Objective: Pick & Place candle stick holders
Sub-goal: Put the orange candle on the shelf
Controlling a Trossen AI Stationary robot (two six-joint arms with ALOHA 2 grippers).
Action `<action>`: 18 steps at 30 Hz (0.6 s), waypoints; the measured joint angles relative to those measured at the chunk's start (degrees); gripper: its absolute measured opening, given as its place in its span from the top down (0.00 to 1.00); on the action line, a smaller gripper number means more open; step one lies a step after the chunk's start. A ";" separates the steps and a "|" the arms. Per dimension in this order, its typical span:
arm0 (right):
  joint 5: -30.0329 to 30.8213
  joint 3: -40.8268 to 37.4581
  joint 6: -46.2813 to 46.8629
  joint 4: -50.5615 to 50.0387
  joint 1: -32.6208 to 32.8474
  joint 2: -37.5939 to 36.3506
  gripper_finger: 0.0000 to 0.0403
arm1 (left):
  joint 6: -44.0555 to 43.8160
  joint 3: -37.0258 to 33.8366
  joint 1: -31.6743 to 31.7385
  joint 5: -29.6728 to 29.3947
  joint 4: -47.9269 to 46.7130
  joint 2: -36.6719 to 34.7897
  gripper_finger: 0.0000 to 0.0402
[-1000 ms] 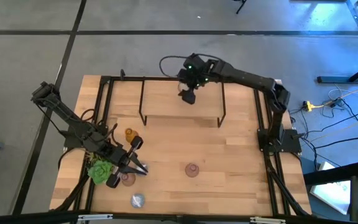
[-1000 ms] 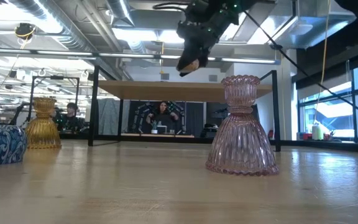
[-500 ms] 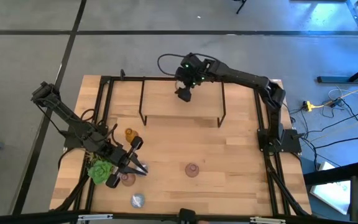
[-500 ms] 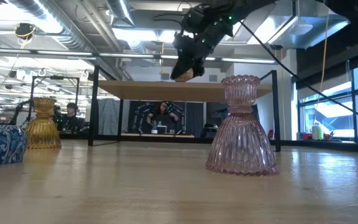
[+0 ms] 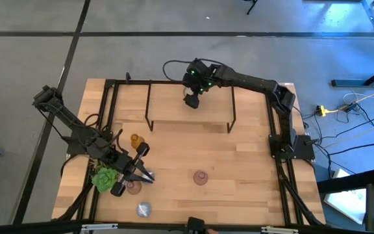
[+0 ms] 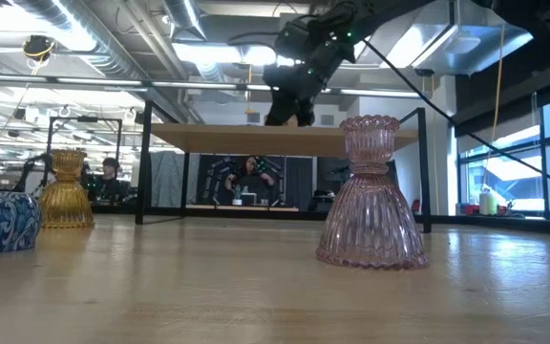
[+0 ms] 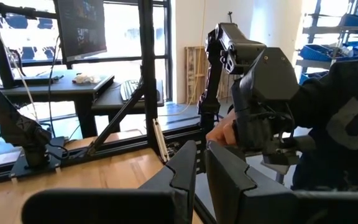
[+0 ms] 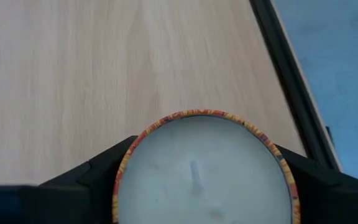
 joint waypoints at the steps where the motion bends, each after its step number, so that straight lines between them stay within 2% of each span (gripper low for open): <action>1: -0.02 0.00 0.00 0.02 0.00 0.00 0.25 | 0.02 0.00 0.00 0.00 0.00 0.00 0.92; 18: -0.13 0.00 -2.02 1.39 2.93 0.00 0.24 | 0.39 0.00 0.00 0.00 -0.02 0.00 0.92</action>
